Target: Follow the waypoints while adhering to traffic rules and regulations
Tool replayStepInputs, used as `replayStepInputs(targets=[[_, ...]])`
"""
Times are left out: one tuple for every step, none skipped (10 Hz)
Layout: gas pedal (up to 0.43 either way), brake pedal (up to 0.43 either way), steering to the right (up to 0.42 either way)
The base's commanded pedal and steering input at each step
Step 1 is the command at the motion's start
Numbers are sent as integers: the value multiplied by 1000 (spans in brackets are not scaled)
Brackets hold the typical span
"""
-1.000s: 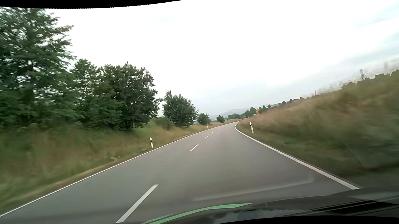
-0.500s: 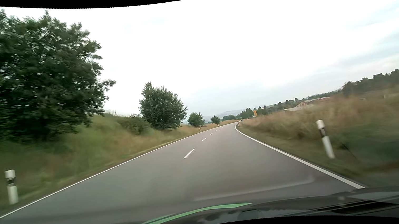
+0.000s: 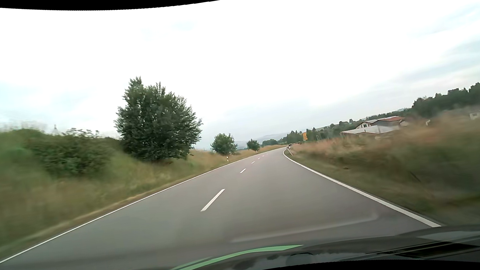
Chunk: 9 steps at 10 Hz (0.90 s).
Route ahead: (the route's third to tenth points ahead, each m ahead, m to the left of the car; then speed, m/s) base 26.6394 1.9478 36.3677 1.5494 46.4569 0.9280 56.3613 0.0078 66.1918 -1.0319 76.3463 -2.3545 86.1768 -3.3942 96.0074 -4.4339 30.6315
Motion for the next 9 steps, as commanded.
replayStepInputs(targets=[[189,0,10],[209,0,10],[220,0,9],[240,0,9],[240,0,9],[240,0,9],[228,0,9],[189,0,9],[177,0,9]])
